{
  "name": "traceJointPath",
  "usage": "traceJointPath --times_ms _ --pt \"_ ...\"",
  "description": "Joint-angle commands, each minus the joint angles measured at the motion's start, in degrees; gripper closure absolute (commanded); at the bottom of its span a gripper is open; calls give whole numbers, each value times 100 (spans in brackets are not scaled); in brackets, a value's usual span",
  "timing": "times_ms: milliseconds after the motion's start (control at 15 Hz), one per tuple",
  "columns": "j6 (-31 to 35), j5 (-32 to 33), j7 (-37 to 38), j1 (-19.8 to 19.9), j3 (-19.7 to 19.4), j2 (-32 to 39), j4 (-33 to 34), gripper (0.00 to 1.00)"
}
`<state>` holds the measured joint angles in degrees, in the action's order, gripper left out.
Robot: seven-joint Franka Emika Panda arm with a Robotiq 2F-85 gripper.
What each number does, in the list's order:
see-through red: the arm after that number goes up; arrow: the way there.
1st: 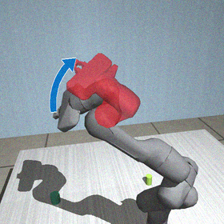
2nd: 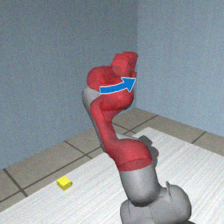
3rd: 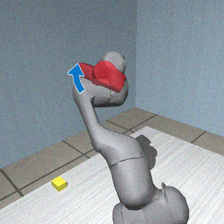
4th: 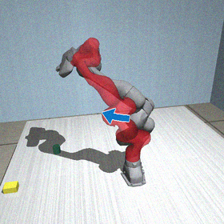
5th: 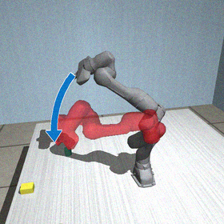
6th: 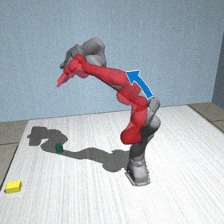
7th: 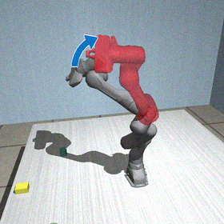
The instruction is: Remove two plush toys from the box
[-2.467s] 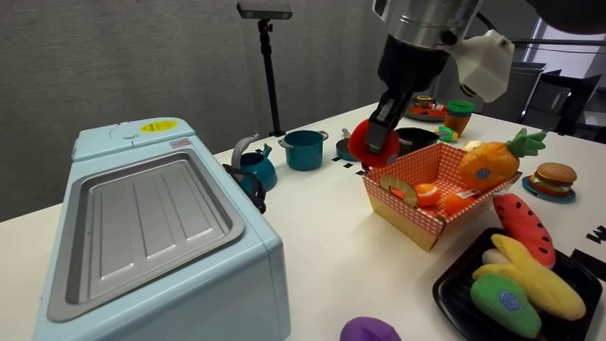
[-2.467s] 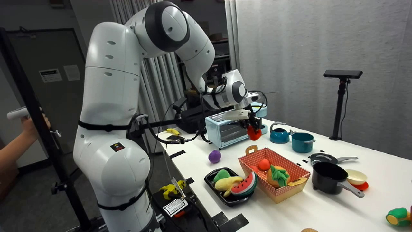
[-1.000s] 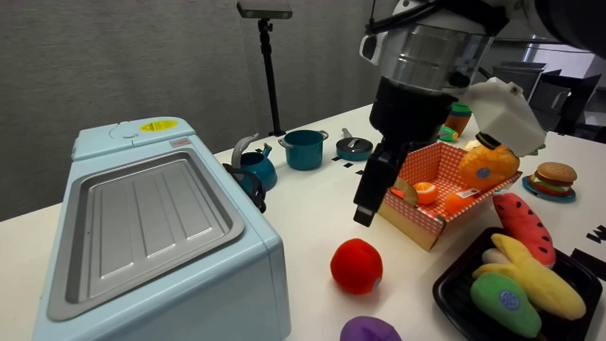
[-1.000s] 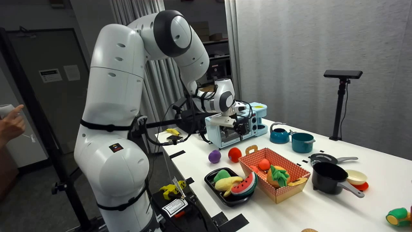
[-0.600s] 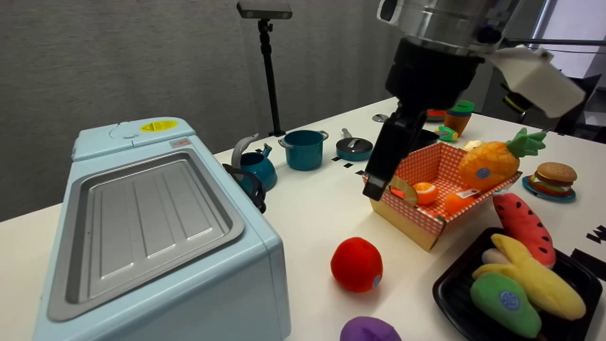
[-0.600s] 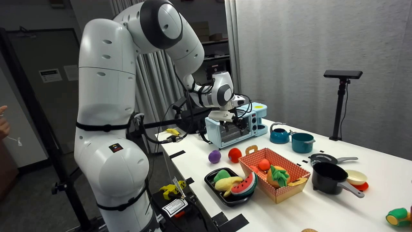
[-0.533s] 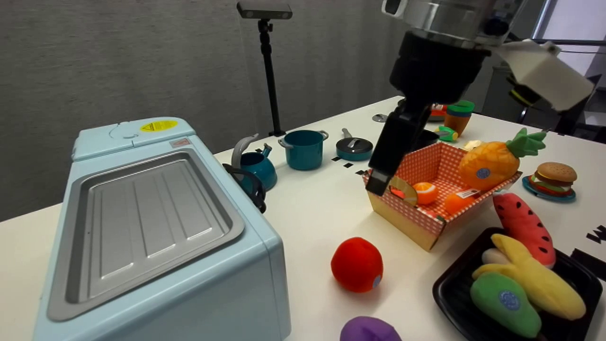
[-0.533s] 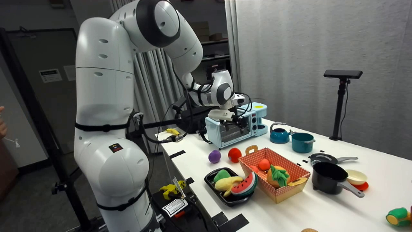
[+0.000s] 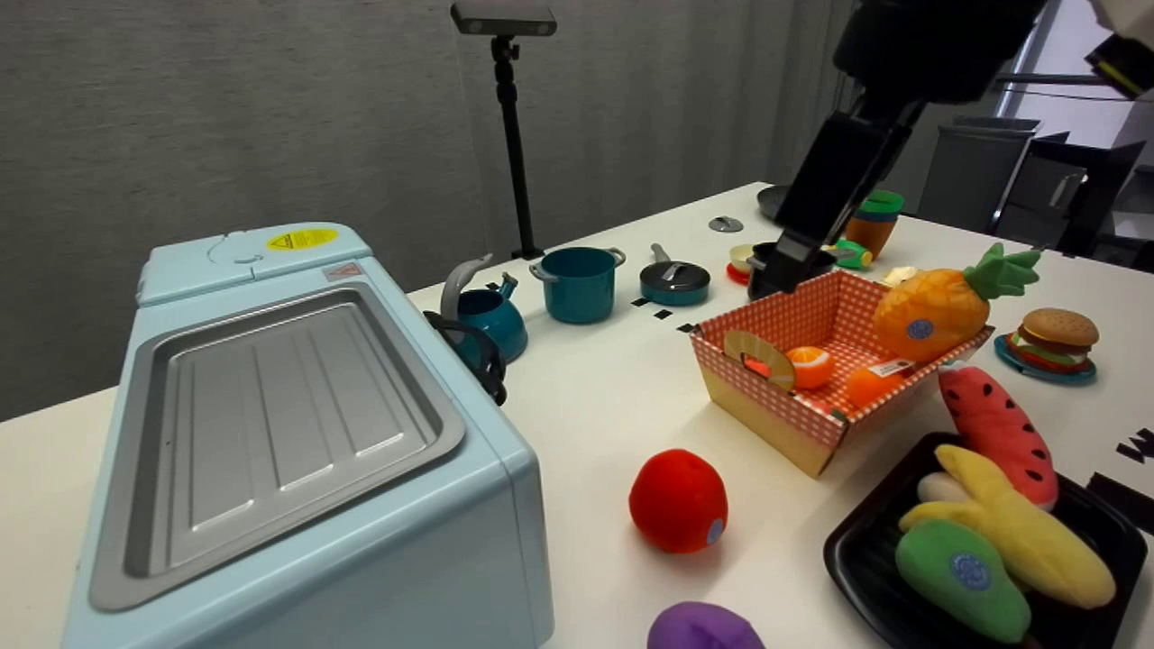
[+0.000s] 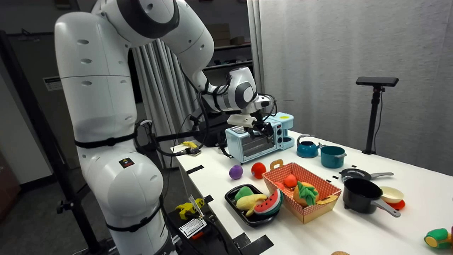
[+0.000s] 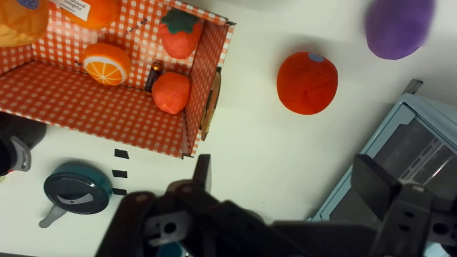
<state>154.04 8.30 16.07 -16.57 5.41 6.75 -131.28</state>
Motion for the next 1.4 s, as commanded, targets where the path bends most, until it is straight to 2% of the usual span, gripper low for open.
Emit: traceJointPath --times_ms 0,400,467,733,1333 --pt "-25 395 539 192 -19 -712 -581 0" --pt "-129 1012 1387 619 137 -1493 -1093 0" --pt "-5 744 1051 601 199 -1057 -786 0" --pt "-2 790 1137 729 245 -1328 -993 0" --pt "-2 790 1149 730 255 -1339 -1010 0"
